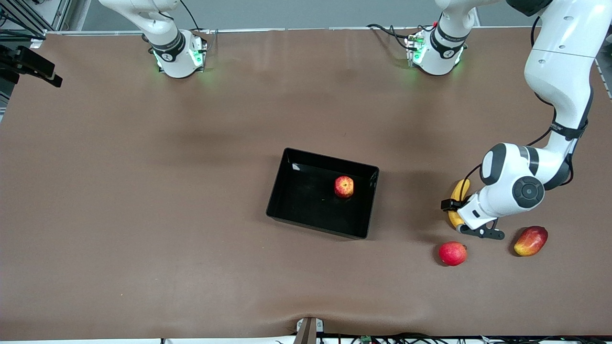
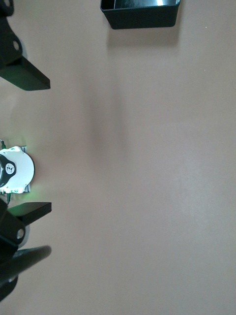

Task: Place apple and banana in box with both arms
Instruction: 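Move the left gripper to the yellow banana and grasp it, then lift the banana with the left gripper and carry it over the box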

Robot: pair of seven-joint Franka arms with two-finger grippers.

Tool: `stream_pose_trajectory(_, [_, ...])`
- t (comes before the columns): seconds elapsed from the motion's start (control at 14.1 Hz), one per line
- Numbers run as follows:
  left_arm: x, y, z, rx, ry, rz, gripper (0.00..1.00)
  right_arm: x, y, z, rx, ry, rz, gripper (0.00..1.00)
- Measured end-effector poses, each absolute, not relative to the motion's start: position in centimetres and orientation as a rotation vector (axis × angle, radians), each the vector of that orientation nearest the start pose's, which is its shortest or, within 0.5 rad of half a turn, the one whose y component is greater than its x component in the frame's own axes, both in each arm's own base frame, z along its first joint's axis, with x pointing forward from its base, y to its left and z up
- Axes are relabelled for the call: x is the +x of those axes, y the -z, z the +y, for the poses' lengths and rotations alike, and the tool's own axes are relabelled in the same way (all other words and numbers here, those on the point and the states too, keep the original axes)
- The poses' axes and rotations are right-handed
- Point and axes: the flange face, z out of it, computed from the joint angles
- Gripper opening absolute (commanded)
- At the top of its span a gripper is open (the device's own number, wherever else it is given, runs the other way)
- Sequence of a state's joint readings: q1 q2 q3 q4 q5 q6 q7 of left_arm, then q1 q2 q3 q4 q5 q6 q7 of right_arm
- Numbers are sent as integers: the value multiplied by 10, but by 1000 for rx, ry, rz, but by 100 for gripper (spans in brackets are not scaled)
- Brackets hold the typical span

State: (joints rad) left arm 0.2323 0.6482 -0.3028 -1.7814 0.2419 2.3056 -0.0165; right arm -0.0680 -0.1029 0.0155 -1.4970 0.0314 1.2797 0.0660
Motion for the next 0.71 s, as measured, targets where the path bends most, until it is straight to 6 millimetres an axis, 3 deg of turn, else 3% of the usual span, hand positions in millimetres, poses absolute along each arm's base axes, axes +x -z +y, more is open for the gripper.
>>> stream_pose_trajectory(0.28, [643,-194,-34,-3137,-145,291,8,488,-688,-21,-3103,-178,173,100])
stream_pose_trajectory(0.36, [642,-193,-35,-3137,-149,295,0,488,-688,-21,-3103,-178,173,100])
stream_pose_trajectory(0.71, [641,-200,-42,-3125,-163,320,0,488,-688,-21,-3103,-178,173,100])
